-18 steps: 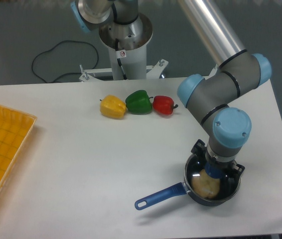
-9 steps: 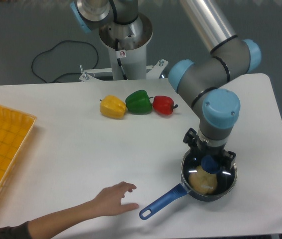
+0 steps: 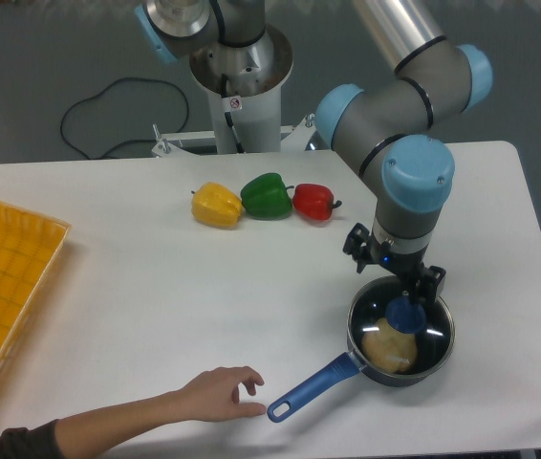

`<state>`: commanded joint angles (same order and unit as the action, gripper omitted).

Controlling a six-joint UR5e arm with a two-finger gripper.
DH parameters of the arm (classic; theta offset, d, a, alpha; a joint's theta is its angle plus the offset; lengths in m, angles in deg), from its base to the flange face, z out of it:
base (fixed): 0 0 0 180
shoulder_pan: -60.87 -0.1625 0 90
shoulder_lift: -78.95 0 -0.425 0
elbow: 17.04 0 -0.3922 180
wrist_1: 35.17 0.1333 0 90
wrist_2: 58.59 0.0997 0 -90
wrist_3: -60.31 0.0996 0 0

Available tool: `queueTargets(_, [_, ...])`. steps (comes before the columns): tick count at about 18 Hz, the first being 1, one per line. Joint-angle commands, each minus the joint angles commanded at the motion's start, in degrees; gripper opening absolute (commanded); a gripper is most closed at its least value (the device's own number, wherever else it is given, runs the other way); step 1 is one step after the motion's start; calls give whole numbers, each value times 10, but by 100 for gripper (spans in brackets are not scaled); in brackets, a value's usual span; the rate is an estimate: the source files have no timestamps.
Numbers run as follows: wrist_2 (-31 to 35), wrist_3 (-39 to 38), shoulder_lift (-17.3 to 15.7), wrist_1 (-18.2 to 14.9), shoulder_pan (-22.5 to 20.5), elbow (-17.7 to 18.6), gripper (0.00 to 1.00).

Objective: Close the pot lid
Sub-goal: 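Open the gripper and lift it up off the lid knob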

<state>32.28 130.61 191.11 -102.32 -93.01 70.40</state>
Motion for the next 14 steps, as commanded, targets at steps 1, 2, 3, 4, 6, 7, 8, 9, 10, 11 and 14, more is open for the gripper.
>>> queueTargets(1, [1, 11, -8, -1, -9, 8, 100])
queueTargets(2, [1, 22, -11, -5, -20, 13, 100])
queueTargets(3, [1, 27, -13, -10, -36, 16, 100])
queueTargets(4, [1, 35, -17, -21, -44, 19, 100])
queueTargets(6, [1, 96, -35, -46, -60, 23, 100])
queueTargets(7, [0, 152, -37, -54, -64, 23, 100])
queueTargets(8, [1, 206, -38, -57, -74, 23, 100])
queueTargets(9, [0, 247, -38, -58, -84, 23, 100])
queueTargets(10, [-1, 271, -41, -58, -89, 23, 100])
queueTargets(11, [-3, 284, -51, -58, -96, 24, 100])
queueTargets(14, [-6, 287, -58, -66, -108, 24, 100])
